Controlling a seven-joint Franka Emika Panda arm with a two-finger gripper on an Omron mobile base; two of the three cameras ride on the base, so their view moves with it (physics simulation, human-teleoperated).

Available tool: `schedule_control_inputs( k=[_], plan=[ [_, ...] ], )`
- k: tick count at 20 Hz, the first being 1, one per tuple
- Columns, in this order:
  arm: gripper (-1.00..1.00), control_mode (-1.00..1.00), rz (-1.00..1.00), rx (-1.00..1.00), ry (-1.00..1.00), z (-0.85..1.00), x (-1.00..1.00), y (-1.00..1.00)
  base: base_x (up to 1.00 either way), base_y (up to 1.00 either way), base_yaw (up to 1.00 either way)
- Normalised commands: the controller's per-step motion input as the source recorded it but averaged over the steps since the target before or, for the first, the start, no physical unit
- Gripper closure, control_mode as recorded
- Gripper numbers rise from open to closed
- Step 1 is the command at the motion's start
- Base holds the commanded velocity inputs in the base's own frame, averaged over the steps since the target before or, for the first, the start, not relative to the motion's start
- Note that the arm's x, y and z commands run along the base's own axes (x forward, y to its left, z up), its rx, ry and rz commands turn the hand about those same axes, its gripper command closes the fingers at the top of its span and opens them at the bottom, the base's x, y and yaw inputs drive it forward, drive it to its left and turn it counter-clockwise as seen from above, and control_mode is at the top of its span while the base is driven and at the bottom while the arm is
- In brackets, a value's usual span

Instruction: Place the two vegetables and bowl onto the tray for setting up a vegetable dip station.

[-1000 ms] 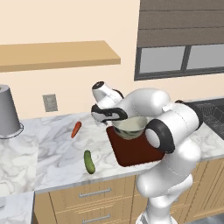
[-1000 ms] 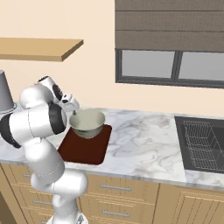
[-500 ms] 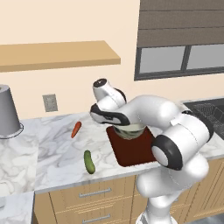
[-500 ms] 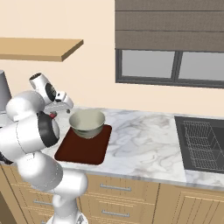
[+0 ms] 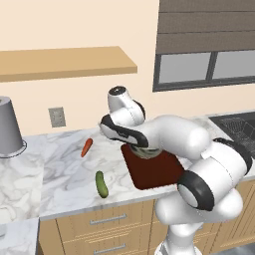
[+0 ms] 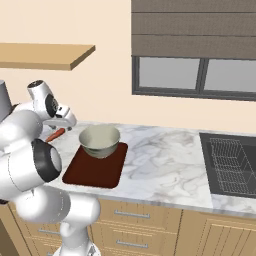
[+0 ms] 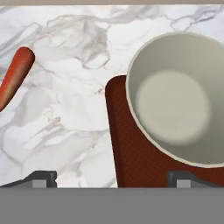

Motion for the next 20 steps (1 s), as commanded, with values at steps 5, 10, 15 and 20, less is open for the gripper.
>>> schedule_control_inputs(
  k=[5,10,15,20],
  plan=[
    [-1.00,-1.00,-0.01,0.05,0.00,0.06,-0.09,0.28,0.00,0.00,0.00],
    [-1.00,-1.00,-0.03,0.02,0.00,0.00,0.02,0.32,0.00,0.00,0.00],
    [-1.00,-1.00,-0.04,0.03,0.00,0.00,0.12,0.30,0.00,0.00,0.00],
    [-1.00,-1.00,-0.04,0.10,0.00,-0.01,0.18,0.23,0.00,0.00,0.00]
  ],
)
